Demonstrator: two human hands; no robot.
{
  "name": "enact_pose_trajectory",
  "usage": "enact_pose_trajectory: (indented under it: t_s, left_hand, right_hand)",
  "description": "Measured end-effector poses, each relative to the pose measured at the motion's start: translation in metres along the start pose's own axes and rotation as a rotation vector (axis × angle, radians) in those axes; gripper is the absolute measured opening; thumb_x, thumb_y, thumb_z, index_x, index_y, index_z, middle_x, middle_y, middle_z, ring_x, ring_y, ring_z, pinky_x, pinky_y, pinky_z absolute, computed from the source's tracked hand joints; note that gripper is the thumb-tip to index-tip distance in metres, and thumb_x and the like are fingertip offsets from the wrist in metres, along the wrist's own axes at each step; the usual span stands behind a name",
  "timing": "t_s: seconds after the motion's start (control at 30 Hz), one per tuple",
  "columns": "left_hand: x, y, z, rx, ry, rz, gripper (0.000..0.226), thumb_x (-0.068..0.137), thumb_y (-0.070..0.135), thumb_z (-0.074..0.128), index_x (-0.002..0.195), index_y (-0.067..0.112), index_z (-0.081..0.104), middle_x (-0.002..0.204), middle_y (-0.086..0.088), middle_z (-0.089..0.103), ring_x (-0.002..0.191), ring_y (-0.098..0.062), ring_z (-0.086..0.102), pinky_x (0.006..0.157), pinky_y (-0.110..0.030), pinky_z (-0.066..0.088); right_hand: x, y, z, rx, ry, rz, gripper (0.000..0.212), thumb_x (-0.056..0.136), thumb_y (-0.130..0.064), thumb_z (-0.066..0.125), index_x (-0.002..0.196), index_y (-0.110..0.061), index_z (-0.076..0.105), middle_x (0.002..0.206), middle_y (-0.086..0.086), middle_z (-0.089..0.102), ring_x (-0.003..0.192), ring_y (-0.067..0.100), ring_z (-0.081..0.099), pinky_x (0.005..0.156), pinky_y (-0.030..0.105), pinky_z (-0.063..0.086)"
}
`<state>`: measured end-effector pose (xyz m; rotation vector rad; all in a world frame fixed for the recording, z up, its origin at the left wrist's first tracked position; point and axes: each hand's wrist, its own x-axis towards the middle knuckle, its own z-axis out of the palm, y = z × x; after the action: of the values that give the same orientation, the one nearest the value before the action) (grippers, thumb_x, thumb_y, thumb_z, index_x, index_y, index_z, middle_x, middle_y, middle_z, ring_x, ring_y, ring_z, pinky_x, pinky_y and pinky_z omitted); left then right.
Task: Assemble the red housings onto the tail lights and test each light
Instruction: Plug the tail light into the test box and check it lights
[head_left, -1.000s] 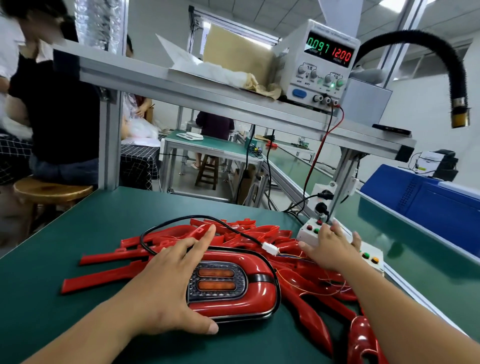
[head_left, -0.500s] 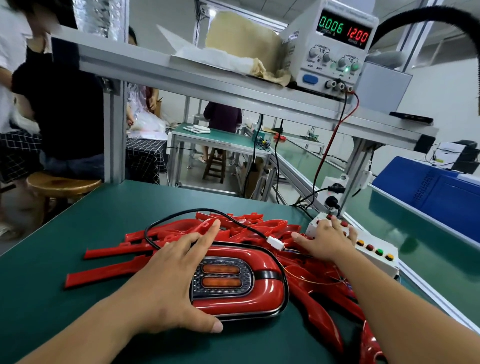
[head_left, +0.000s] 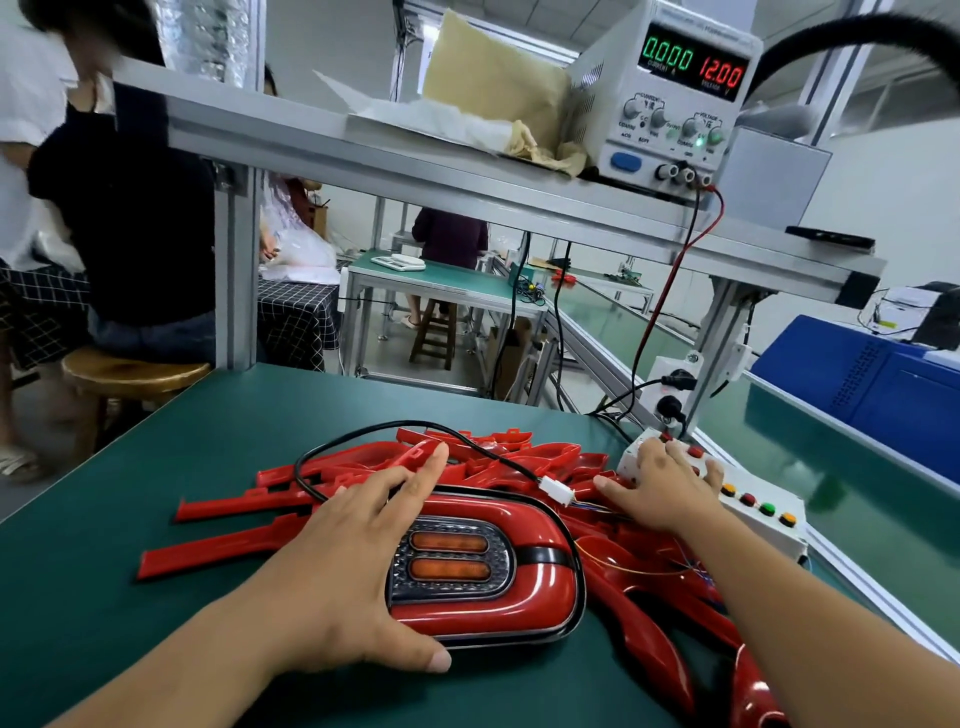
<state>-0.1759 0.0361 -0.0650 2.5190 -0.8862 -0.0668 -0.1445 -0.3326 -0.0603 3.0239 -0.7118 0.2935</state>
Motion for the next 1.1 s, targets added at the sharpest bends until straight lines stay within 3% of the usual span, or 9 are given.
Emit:
enact_pose_trajectory:
  t_s: [0.1,0.33,0.53,0.67,0.77,0.93,1.1]
  left_hand:
    - [-0.0009,0.0009,-0.0019,0.006,-0.012,0.0,0.14,0.042,0.085,0.071,0.124,0.065,-0.041,0.157,0.025,-0.008,0.149,-0.015,0.004,0.122,-0.042,0.013]
    - [-0.001,0.0024,-0.0041,0.024,-0.032,0.004,0.139,0.044,0.085,0.071,0.119,0.066,-0.045,0.16,0.017,-0.013,0.15,-0.012,-0.003,0.124,-0.041,0.009]
    - [-0.0014,0.0008,-0.0033,0.018,-0.017,0.01,0.14,0.042,0.086,0.07,0.122,0.065,-0.043,0.161,0.016,-0.009,0.15,-0.013,0.0,0.123,-0.042,0.011]
    - [-0.0003,-0.0001,-0.0008,0.013,0.001,0.018,0.142,0.041,0.084,0.072,0.124,0.064,-0.042,0.159,0.02,-0.008,0.149,-0.011,0.001,0.121,-0.036,0.008]
    - [0.0004,-0.0014,-0.0009,0.016,0.011,0.04,0.142,0.04,0.085,0.071,0.125,0.064,-0.041,0.161,0.017,-0.006,0.149,-0.009,0.0,0.124,-0.04,0.008]
    - [-0.001,-0.0017,0.0004,0.014,0.036,0.065,0.142,0.041,0.085,0.071,0.128,0.064,-0.039,0.162,0.014,-0.003,0.149,-0.007,0.001,0.124,-0.04,0.008]
    - [-0.0004,-0.0026,0.0001,0.016,0.039,0.068,0.142,0.041,0.085,0.07,0.128,0.063,-0.039,0.162,0.014,-0.003,0.149,-0.007,0.001,0.124,-0.043,0.009]
  right_hand:
    - [-0.0006,-0.0032,-0.0016,-0.038,0.021,-0.032,0.06,0.08,-0.08,0.038,0.106,-0.027,0.047,0.151,0.0,0.032,0.148,0.018,0.013,0.114,0.053,-0.005]
    - [0.0002,-0.0069,0.0054,-0.025,-0.015,0.012,0.078,0.074,-0.088,0.031,0.118,-0.025,0.047,0.152,0.006,0.035,0.15,0.025,0.001,0.116,0.057,-0.007]
    - [-0.0028,-0.0101,0.0037,-0.084,-0.021,0.04,0.079,0.073,-0.09,0.026,0.116,-0.026,0.045,0.145,0.011,0.044,0.146,0.036,0.016,0.114,0.059,-0.001]
    - [-0.005,-0.0094,0.0037,-0.141,-0.003,-0.006,0.091,0.076,-0.089,0.02,0.132,-0.021,0.041,0.147,0.005,0.042,0.141,0.034,0.028,0.114,0.058,0.008]
    - [-0.0047,-0.0094,0.0035,-0.193,-0.031,-0.018,0.096,0.075,-0.089,0.015,0.138,-0.02,0.037,0.152,0.002,0.037,0.141,0.033,0.028,0.113,0.057,0.013]
    - [-0.0049,-0.0069,0.0002,-0.2,-0.04,-0.027,0.091,0.072,-0.092,0.015,0.128,-0.027,0.046,0.143,0.002,0.048,0.136,0.031,0.036,0.112,0.055,0.017]
    - [-0.0076,-0.0091,-0.0003,-0.202,-0.031,-0.028,0.089,0.073,-0.091,0.016,0.126,-0.026,0.045,0.145,0.005,0.046,0.137,0.031,0.035,0.108,0.05,0.019]
